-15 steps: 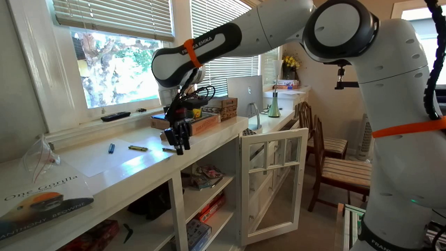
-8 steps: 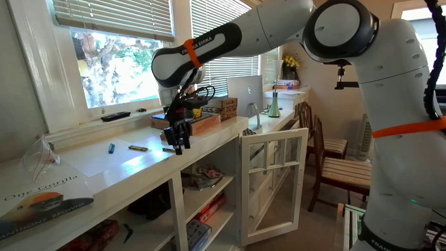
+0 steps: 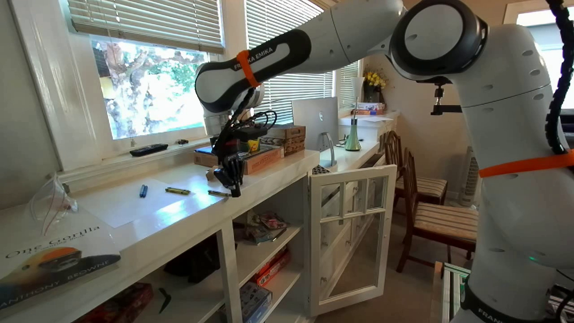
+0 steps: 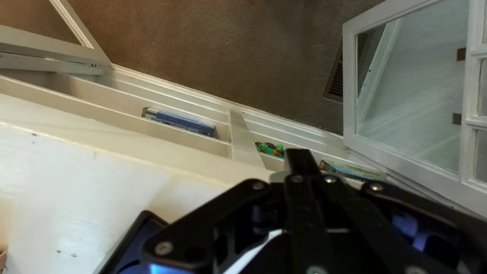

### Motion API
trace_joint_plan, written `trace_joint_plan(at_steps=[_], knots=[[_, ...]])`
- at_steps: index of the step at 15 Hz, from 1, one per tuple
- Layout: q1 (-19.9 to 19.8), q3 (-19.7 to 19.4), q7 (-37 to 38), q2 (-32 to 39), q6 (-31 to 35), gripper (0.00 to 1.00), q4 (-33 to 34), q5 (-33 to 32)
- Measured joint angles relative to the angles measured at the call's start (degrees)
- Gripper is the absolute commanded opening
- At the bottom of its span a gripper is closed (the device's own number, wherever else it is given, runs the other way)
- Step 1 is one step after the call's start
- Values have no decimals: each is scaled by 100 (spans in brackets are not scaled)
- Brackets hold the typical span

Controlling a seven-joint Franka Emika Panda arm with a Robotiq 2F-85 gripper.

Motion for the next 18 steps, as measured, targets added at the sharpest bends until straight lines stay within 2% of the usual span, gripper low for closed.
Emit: trace_joint_plan(at_steps=[8, 11, 12, 13, 14, 18], knots=[[0, 6, -20, -7, -18, 0, 20, 31], [-11, 11, -141, -37, -237, 0, 168, 181], [-16, 10, -186, -54, -322, 26, 231, 221], [-19, 9, -216, -76, -386, 27, 282, 240], [-22, 8, -235, -90, -462, 32, 333, 242], [-25, 0, -300, -101, -528, 63, 379, 233]])
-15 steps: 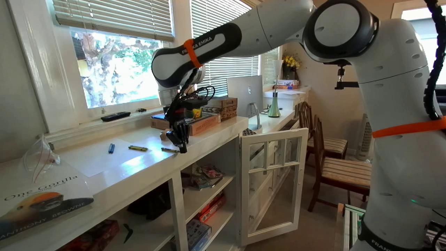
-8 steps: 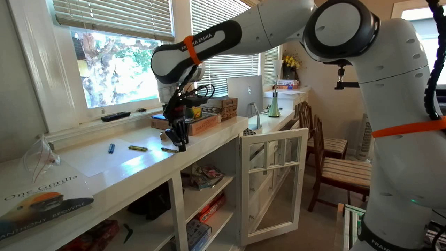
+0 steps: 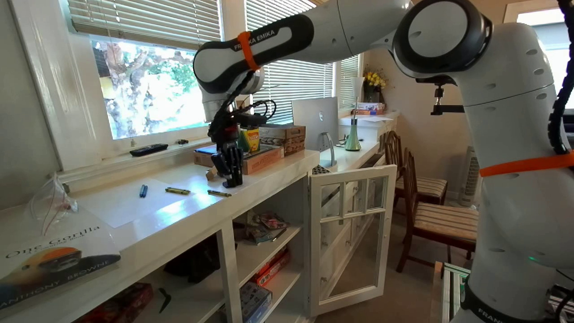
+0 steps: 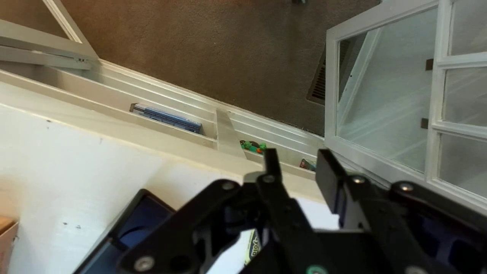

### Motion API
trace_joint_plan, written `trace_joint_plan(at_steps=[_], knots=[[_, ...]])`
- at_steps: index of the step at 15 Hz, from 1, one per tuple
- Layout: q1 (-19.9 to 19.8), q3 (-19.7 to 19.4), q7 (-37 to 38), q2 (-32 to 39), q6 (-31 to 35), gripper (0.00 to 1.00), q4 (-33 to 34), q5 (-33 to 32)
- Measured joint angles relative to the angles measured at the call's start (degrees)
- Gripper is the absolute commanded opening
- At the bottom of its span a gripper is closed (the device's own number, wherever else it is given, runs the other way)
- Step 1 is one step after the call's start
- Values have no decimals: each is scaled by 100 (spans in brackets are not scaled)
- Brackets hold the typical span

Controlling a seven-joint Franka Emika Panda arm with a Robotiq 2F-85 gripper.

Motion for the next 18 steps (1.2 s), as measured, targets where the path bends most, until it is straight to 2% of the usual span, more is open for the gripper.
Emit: trace_joint_plan(at_steps=[4, 5, 14, 17, 18], knots=[[-1, -3, -66, 2, 132, 94, -7, -50], [-1, -3, -82, 8, 215, 99, -10, -73], [17, 16, -192, 53, 543, 99, -51, -119], [20, 37, -221, 53, 543, 85, -82, -119], [21, 37, -230, 53, 542, 85, -98, -119]])
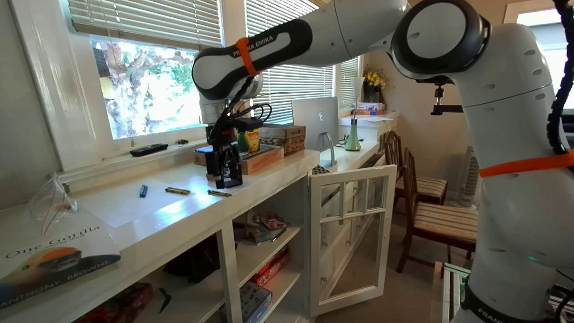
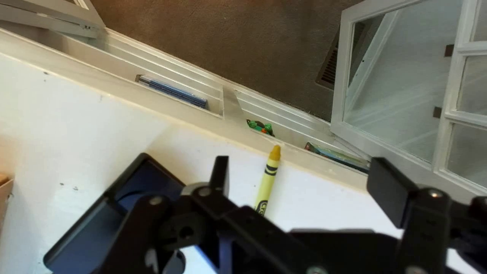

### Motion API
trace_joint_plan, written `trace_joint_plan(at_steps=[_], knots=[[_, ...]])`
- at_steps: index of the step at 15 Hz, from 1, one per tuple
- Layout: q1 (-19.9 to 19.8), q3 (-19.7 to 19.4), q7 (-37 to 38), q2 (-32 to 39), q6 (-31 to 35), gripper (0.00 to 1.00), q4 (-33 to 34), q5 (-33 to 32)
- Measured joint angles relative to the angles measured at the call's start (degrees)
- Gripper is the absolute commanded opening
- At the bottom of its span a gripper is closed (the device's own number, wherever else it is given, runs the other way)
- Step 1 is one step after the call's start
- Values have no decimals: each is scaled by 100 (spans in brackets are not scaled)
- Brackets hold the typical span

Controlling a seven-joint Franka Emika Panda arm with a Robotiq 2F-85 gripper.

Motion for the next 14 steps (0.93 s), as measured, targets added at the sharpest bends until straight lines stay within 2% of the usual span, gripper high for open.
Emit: trace_joint_plan(at_steps=[1, 3, 4, 5, 6, 10, 14], knots=[[0, 0, -4, 0, 0, 77, -23, 0], [0, 0, -10, 0, 0, 74, -87, 0], [0, 0, -14, 0, 0, 67, -116, 0], [0, 0, -17, 0, 0, 70, -138, -1], [0, 0, -18, 0, 0, 66, -155, -4], [0, 0, -24, 0, 7, 67, -233, -35], [0, 0, -24, 0, 9, 62, -269, -86]])
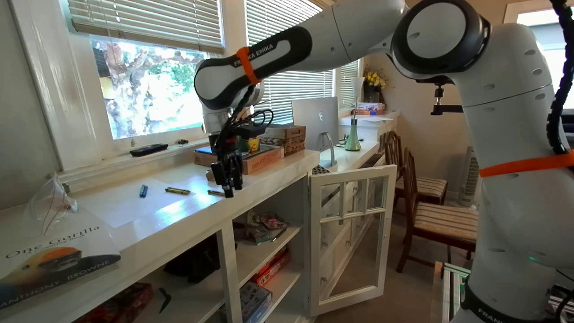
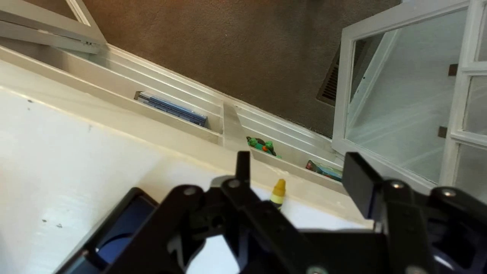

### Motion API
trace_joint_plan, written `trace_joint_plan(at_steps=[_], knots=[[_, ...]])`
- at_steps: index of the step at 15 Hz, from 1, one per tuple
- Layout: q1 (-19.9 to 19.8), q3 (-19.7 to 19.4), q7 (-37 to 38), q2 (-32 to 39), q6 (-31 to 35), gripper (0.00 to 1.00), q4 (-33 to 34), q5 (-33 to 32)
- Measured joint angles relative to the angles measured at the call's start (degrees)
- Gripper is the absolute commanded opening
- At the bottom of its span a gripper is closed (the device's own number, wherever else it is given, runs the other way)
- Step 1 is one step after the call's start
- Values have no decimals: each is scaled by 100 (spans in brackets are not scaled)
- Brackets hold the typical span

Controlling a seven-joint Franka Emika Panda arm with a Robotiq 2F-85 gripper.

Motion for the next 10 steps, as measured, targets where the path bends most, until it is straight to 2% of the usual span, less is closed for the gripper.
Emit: trace_joint_plan(at_steps=[2, 3, 4, 5, 8, 10], knots=[[0, -1, 0, 0, 4, 57, -10, -16], [0, -1, 0, 1, 6, 50, -11, -19], [0, -1, 0, 2, 8, 33, -11, -22], [0, -1, 0, 3, 10, 32, -11, -25], [0, -1, 0, 9, 17, 7, -12, -38], [0, -2, 0, 16, 22, 0, -12, -44]])
